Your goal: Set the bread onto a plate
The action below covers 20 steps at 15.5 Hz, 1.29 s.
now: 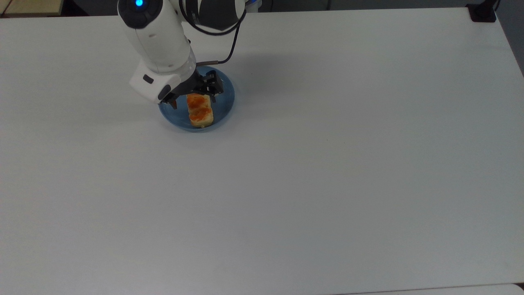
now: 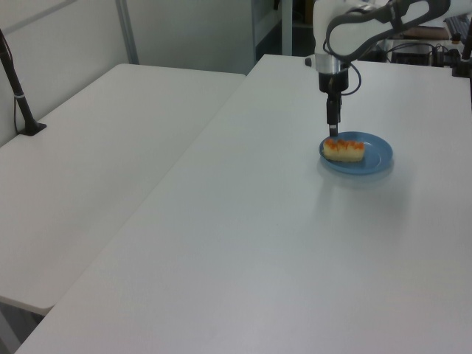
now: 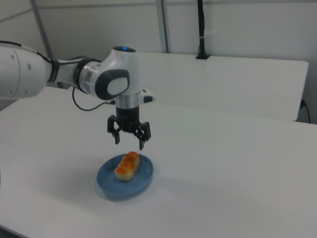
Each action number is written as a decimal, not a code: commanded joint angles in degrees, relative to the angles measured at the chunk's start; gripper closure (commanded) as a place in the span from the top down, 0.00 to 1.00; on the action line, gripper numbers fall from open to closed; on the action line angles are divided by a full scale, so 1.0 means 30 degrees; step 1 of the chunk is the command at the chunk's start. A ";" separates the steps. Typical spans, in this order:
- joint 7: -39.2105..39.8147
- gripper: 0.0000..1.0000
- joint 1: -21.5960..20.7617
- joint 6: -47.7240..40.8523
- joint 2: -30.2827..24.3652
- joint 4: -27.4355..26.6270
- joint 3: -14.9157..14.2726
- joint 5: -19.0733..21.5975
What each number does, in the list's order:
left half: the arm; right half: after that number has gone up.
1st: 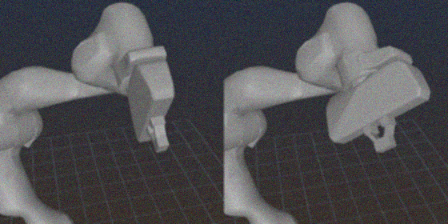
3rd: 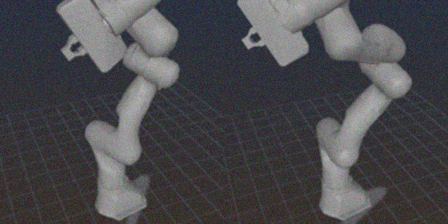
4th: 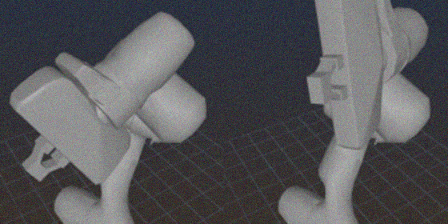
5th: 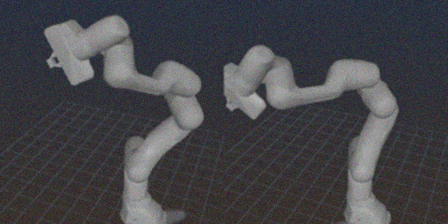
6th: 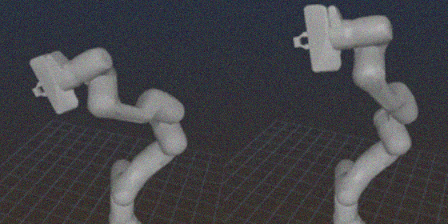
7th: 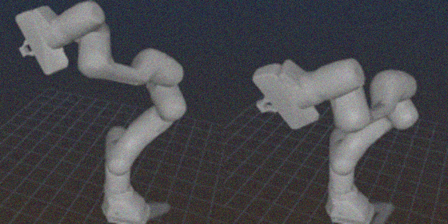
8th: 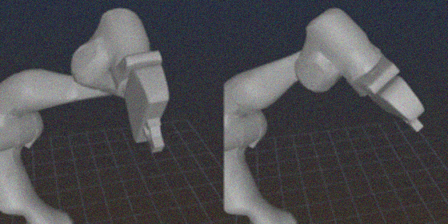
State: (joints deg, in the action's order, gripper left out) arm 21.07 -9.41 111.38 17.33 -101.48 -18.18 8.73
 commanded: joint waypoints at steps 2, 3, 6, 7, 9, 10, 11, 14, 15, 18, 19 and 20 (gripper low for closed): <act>-0.1747 1.00 -0.0115 0.0344 -0.2461 0.0077 0.0026 -0.0976; -0.1952 1.00 -0.0085 0.0286 -0.3221 0.0078 0.0026 -0.1150; -0.2101 1.00 0.0353 -0.1377 -0.5594 0.0281 0.0026 -0.1649; -0.2101 1.00 0.0442 -0.2197 -0.6124 0.0486 0.0026 -0.1708; -0.2101 1.00 0.0501 -0.3808 -0.6626 0.1099 0.0055 -0.1709; -0.2101 1.00 0.0646 -0.4483 -0.6656 0.1364 0.0287 -0.1738; -0.2130 1.00 0.1170 -0.4954 -0.6714 0.1599 0.1102 -0.1738; -0.2159 1.00 0.2725 -0.5718 -0.6803 0.1689 0.3478 -0.1738; -0.2275 1.00 0.2757 -0.5894 -0.6890 0.1689 0.3686 -0.1738; -0.4700 1.00 0.2641 -0.5868 -0.6949 0.1747 0.3951 -0.1767; -0.4911 1.00 0.2553 -0.5780 -0.6949 0.1748 0.3981 -0.1767; -0.4739 1.00 0.2552 -0.5750 -0.6949 0.1748 0.4010 -0.1709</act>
State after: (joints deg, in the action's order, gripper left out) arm 9.50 -2.05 95.01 -3.20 -96.71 -7.05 4.60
